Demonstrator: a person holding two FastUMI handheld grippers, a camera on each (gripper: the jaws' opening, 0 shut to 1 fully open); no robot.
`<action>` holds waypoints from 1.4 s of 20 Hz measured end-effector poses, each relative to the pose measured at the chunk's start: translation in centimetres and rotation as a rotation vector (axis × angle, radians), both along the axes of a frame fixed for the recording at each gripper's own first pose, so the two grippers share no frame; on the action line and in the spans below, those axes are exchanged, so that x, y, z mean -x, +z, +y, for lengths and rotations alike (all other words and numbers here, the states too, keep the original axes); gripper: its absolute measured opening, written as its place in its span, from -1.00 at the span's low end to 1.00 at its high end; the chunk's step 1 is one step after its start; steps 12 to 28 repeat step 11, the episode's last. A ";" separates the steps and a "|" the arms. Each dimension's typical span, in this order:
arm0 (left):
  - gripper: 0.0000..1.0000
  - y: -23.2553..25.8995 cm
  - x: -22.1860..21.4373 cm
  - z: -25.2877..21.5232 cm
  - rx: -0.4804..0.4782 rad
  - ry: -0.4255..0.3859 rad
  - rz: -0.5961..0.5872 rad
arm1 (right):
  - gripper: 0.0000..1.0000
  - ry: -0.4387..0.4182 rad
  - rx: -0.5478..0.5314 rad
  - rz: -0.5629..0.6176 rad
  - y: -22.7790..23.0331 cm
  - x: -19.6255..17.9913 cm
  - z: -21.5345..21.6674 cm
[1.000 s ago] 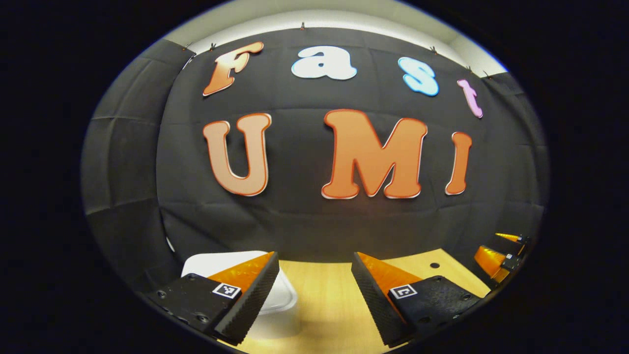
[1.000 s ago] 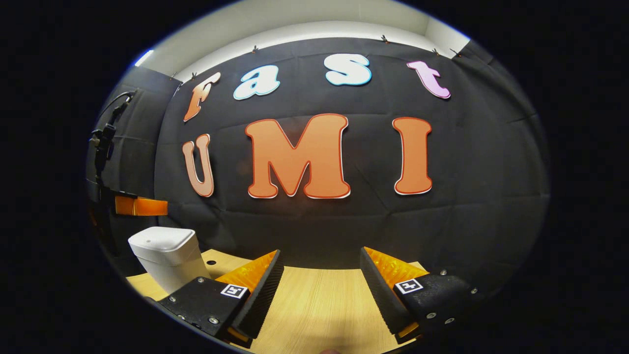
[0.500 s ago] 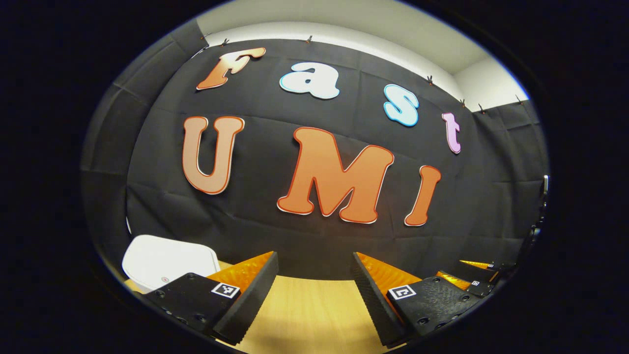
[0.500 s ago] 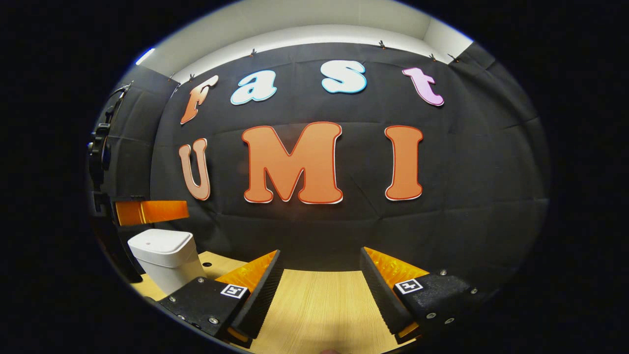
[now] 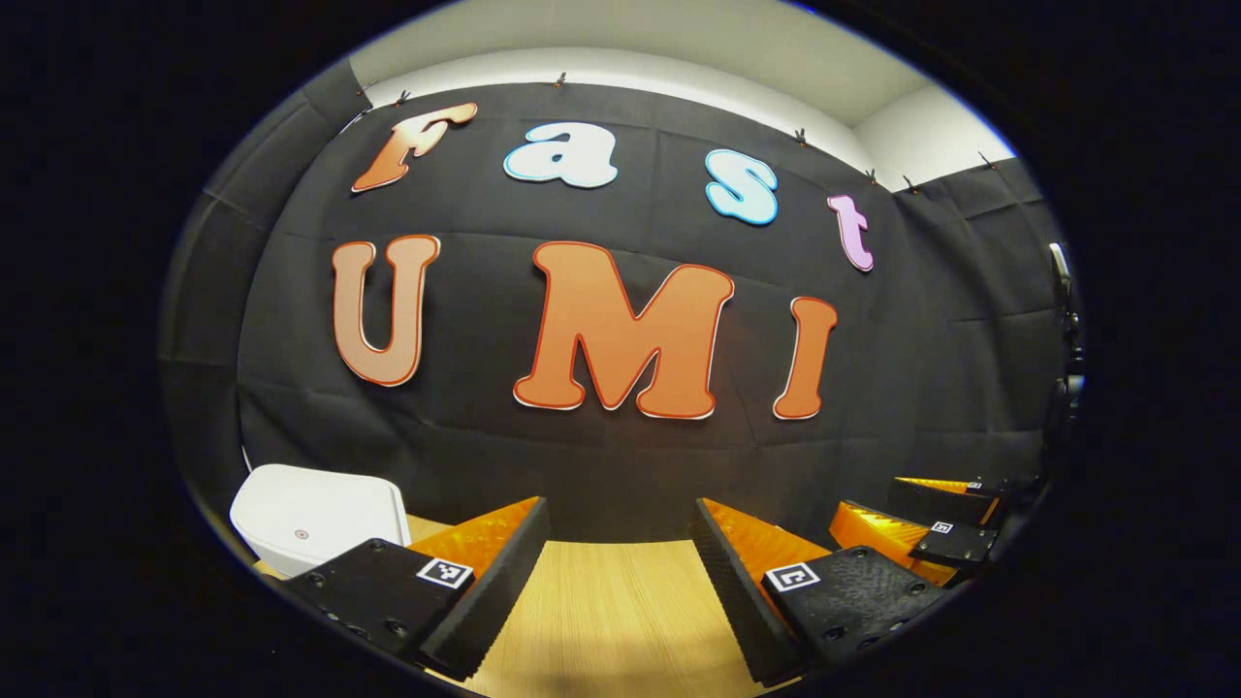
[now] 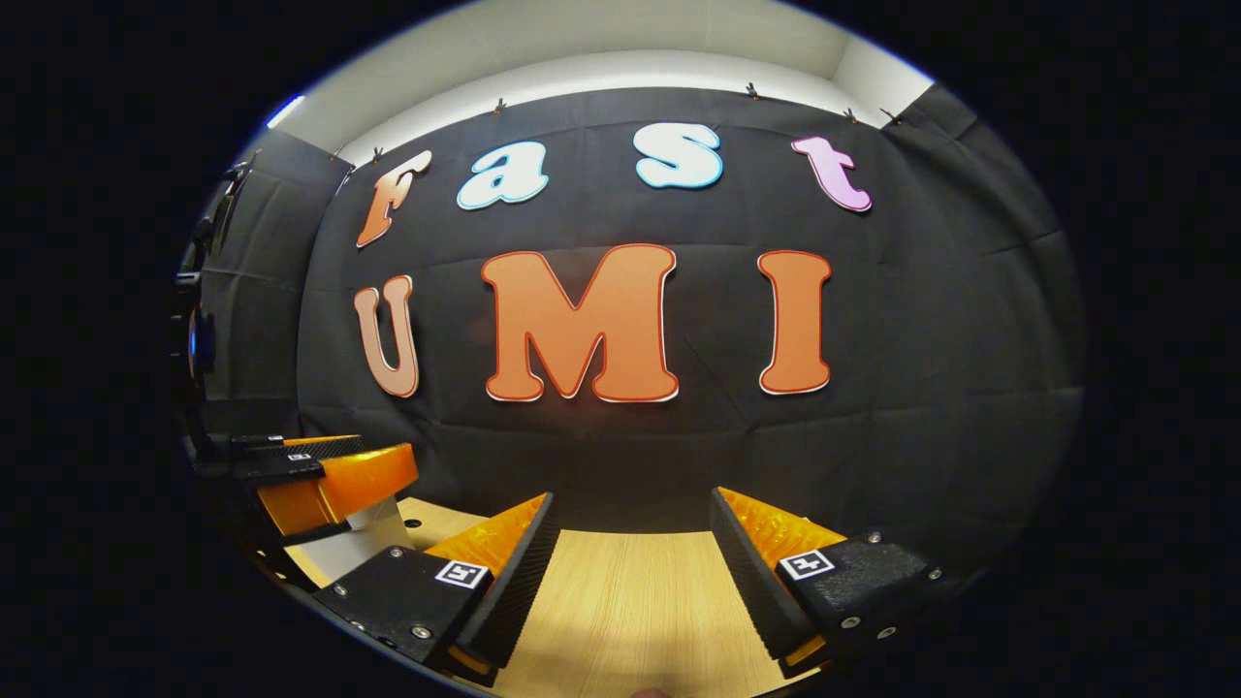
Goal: Press the lid of the desktop garbage bin to open it, pick up the crumpled paper on the desktop and throw it into the bin, then pick up the pop can on the desktop and drop it into the bin, and finally close the garbage bin lid.
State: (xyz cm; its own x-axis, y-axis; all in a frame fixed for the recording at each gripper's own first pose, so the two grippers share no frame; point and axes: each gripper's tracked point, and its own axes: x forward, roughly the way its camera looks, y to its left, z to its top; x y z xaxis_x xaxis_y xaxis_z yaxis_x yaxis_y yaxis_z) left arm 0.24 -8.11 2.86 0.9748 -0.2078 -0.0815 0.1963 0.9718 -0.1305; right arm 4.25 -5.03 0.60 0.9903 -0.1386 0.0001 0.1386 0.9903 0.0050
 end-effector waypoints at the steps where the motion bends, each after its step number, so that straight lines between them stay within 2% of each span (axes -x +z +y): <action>1: 0.87 -0.4 0.2 0.2 -0.009 0.013 0.011 | 0.86 0.002 -0.005 0.002 -0.2 0.0 0.1; 3: 0.88 -0.8 0.4 0.8 -0.024 0.034 0.015 | 0.86 0.001 -0.012 0.011 -0.5 -0.1 0.4; 11: 0.87 -2.1 1.0 1.5 -0.033 0.033 0.060 | 0.86 0.032 -0.009 0.025 -1.1 -0.4 2.1; 28: 0.87 -2.1 1.0 1.5 -0.033 0.033 0.060 | 0.86 0.032 -0.009 0.025 -1.1 -0.4 2.1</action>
